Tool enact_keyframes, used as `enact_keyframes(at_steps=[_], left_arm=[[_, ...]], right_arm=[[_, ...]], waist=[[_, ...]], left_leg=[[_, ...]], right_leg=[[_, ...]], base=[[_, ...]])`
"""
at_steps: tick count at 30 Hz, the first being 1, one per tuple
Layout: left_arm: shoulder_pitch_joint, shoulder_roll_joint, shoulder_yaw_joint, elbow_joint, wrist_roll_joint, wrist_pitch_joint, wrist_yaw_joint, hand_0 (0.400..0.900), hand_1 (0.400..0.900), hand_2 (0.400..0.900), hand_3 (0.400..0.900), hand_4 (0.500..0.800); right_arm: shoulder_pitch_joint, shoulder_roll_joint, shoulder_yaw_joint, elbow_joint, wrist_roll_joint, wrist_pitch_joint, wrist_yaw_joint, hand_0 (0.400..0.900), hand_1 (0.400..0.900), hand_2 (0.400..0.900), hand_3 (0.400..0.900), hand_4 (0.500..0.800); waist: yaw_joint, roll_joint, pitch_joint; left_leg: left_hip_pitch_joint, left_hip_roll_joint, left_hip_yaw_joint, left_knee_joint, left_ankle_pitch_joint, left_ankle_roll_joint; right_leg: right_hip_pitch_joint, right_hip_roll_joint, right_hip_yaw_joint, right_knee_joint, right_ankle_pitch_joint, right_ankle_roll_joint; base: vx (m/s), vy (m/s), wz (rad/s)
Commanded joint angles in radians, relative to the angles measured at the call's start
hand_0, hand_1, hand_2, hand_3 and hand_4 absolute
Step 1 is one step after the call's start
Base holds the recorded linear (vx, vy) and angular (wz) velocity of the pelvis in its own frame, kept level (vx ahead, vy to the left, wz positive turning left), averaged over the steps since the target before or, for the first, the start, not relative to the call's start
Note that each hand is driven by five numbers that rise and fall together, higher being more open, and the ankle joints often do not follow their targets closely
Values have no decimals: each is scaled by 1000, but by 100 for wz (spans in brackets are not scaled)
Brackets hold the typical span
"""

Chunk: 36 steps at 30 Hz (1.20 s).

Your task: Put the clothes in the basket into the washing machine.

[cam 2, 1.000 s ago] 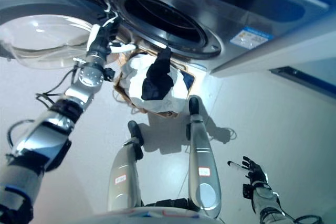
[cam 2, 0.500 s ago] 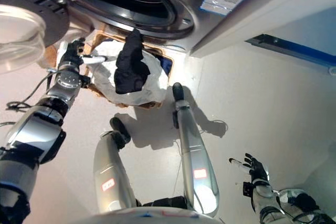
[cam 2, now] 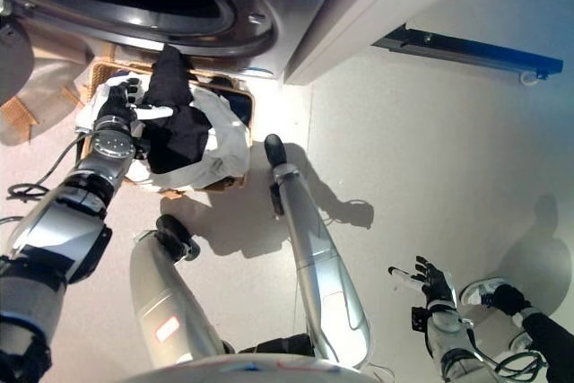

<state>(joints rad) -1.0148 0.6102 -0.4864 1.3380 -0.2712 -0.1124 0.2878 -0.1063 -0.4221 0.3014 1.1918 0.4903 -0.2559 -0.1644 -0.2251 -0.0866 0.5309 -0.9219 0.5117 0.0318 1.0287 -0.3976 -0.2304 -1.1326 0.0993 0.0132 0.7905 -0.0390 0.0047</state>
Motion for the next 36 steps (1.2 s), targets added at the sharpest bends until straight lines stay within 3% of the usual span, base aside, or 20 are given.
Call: enact_keyframes(at_steps=[1,10,18,19,20,22,36], left_arm=[[57,39,21,14,29,-27,19,900,900,900,900,800],[87,71,52,44,18,-16,21,900,900,900,900,800],[85,110,64,67,-3,-3,34,900,900,900,900,800],[84,117,64,66,-2,-2,35,643,643,643,643,646],[81,123,67,67,-7,0,37,539,539,539,539,584],[87,130,68,72,-6,1,37,400,400,400,400,500],[114,143,76,76,-19,4,49,400,400,400,400,500]], right_arm=[[116,-65,12,15,24,10,-60,900,900,900,900,800],[140,-66,20,17,36,8,-66,900,900,900,900,800],[173,-67,9,24,60,4,-69,900,900,900,900,800],[179,-62,8,20,62,3,-69,900,900,900,900,800],[183,-61,6,22,63,2,-72,900,900,900,900,800],[189,-59,6,21,62,1,-72,900,900,900,900,800],[211,-48,1,37,75,-2,-74,900,900,900,900,800]], waist=[[-2,-11,-65],[11,-44,-70],[17,-66,-72],[17,-68,-73],[17,-71,-74],[16,-77,-77],[22,-91,-110]], left_leg=[[31,-12,34,69,-75,167],[-22,65,-8,214,-118,199],[-102,119,-75,313,-129,211],[-109,125,-81,320,-129,212],[-114,127,-89,321,-128,212],[-125,137,-101,327,-125,213],[-165,173,-151,355,-106,206]], right_leg=[[-23,6,-20,44,-97,53],[-89,75,-51,128,-129,43],[-149,103,-119,195,-160,30],[-152,106,-127,196,-160,28],[-155,108,-133,194,-159,26],[-160,114,-144,197,-160,23],[-179,141,-195,214,-179,0]], base=[[-7,16,-29],[0,-17,-30],[9,-56,-9],[23,-45,-11],[24,-43,-8],[26,-40,-6],[33,-31,-1]])
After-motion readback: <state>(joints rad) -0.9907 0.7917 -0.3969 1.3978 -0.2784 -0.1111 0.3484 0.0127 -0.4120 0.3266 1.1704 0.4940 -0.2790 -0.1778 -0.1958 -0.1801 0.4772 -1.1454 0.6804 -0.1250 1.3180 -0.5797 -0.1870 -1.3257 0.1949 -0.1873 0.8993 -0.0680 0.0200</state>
